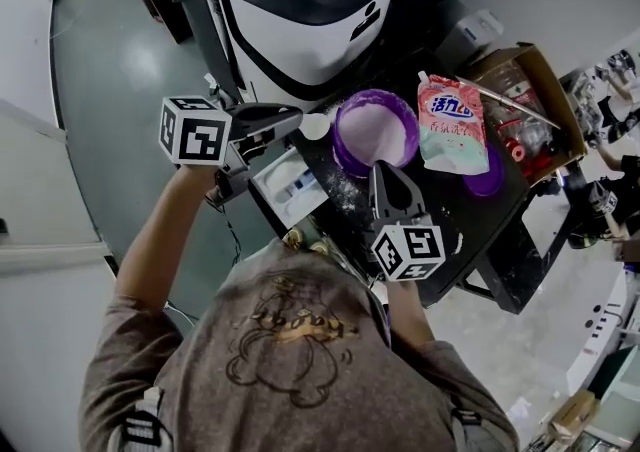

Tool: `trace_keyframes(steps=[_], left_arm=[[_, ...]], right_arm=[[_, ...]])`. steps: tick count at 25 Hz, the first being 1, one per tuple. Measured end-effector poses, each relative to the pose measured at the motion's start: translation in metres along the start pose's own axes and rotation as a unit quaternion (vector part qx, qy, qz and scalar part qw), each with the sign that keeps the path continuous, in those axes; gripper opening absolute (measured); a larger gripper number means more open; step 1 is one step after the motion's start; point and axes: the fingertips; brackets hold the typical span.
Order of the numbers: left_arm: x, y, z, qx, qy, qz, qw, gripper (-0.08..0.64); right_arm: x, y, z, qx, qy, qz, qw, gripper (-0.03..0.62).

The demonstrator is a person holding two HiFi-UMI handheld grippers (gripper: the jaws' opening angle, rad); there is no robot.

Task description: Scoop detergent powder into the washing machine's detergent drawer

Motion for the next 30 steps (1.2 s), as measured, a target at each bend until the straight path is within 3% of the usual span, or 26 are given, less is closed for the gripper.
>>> trace_keyframes(steps=[6, 11, 22, 30], left_arm=[[-0.013, -0.026, -0.005, 0.052, -0.019, 0.039, 0.9977, 0.023], [-0.024, -0.039, -0.020, 0.069, -0.022, 0.070, 0.9949, 0.023], [-0.065, -0.065, -0.079, 0.057, 0.002, 0.156, 0.9862, 0.023], [-0.089, -0.069, -0.115, 0.037, 0.032, 0.191, 0.9804, 0.023]], right_arm=[[-0.014, 0.004, -0.006, -0.004, 0.005, 0.016, 1.000, 0.002], [-0.020, 0.006, -0.012, -0.009, 0.007, 0.024, 1.000, 0.002], [-0.023, 0.002, -0.018, -0.014, 0.010, 0.020, 1.000, 0.002], [-0.027, 0.000, -0.023, -0.020, 0.011, 0.019, 1.000, 0.002]])
Point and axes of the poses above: the fingertips, and each gripper's own axes: y forward along the fingers, x to its right, z out of its top, and after that the axes turned 14 degrees about x, right-handed
